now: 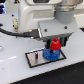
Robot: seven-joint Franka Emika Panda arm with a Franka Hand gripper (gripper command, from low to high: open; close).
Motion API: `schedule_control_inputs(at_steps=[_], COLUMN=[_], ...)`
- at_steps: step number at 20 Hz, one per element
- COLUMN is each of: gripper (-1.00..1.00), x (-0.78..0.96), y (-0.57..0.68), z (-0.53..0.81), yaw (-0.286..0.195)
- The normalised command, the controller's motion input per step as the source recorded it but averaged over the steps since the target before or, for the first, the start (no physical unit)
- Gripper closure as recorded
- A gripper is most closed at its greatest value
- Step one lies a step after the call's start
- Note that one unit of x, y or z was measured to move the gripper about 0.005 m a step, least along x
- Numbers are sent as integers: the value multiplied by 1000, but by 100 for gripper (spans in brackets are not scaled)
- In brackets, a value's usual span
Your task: Insert the blue gear onto the right peg, followed by the red gear
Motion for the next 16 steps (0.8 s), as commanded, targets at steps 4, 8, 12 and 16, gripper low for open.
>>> schedule_control_inputs(at_steps=[4, 8, 12, 16], gripper=[100, 100, 100, 100], x=[212, 252, 244, 155], y=[-125, -95, 50, 14], z=[-184, -144, 276, 128], yaw=[0, 0, 0, 0])
